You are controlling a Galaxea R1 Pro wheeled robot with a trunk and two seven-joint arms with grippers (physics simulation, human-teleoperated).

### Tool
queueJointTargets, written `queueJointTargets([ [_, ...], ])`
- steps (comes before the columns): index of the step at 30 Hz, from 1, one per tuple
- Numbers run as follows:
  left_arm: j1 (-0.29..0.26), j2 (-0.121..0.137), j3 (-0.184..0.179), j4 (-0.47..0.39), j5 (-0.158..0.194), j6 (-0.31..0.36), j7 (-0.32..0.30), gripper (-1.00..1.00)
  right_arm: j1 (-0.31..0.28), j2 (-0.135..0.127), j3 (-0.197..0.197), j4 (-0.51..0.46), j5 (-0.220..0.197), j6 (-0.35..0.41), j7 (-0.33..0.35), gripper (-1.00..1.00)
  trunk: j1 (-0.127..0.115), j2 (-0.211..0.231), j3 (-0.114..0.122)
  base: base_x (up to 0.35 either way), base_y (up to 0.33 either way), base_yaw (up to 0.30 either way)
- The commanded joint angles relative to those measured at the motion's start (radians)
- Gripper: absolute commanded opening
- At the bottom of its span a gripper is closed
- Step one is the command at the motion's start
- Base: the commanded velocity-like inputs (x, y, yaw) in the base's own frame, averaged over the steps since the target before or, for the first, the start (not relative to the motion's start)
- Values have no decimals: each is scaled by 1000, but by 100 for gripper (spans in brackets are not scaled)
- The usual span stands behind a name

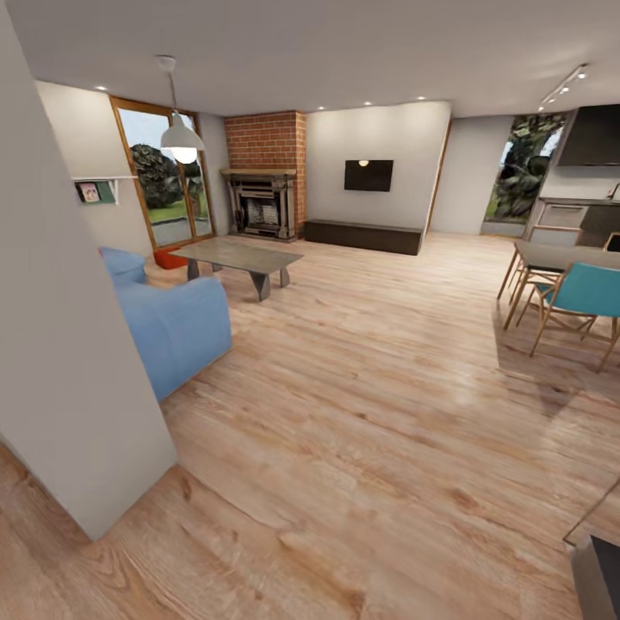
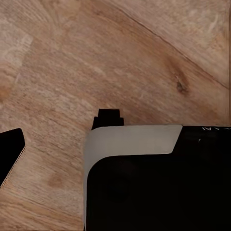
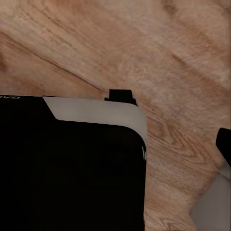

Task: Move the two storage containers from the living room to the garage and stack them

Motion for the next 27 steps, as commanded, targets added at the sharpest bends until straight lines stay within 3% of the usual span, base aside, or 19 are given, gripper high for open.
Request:
queueJointTargets([
  [1,0,0,-2,-1,7,3,-4,100,-1,0,8,2,-8,-5,-1,100,1,0,-1,321,0,0],
  [17,0,1,-1,-1,7,2,-4,100,-1,0,8,2,-9,-4,-1,100,1,0,-1,321,0,-212],
  [27,0,1,-2,-1,7,2,-4,100,-1,0,8,2,-9,-4,-1,100,1,0,-1,321,0,-31],
])
